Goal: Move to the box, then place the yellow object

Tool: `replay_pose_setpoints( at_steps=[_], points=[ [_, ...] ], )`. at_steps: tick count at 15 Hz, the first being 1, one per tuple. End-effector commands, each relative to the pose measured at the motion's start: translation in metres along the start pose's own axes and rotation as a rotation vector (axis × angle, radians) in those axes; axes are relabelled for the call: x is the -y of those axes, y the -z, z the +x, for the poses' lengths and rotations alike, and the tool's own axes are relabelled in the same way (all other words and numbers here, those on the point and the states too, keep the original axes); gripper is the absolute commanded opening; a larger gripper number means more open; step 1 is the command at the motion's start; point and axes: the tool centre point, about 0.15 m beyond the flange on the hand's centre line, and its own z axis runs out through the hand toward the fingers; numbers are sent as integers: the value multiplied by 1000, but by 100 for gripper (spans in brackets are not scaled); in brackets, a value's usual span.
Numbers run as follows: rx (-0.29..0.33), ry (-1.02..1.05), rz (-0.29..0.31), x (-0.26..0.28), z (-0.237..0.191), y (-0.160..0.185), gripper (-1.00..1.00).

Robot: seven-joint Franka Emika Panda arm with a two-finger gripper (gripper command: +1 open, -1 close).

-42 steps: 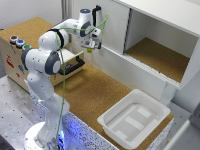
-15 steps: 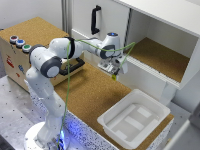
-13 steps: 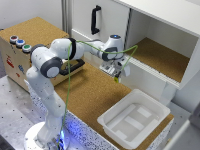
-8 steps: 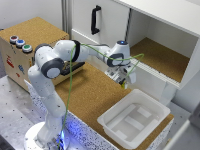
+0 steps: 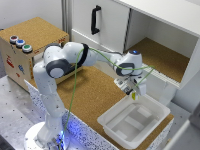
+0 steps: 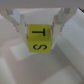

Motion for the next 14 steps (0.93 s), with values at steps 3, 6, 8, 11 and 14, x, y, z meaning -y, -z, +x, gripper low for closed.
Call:
replay_pose_setpoints(
  at_steps=[3,6,8,11,14],
  points=[
    [97,-270,174,-30,19,-61,-100],
    [104,-375,227,-18,11,-75,-100],
    [109,-449,201,-9,8,-79,-100],
    [101,-560,176,1,6,-85,-100],
    [117,-700,162,1,4,-92,-100]
  ],
)
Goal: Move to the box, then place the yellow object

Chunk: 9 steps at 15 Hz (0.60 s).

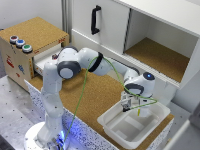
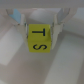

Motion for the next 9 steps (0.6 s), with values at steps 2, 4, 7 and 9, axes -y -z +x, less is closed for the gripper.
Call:
replay_pose_setpoints(
  at_steps=[2,4,7,9],
  points=[
    [-4,-246,-7,9,0,-26,-100],
    [7,-330,-6,8,-4,-33,-100],
    [35,-441,14,1,-11,-42,-100],
    [10,-478,30,1,-12,-39,-100]
  ],
)
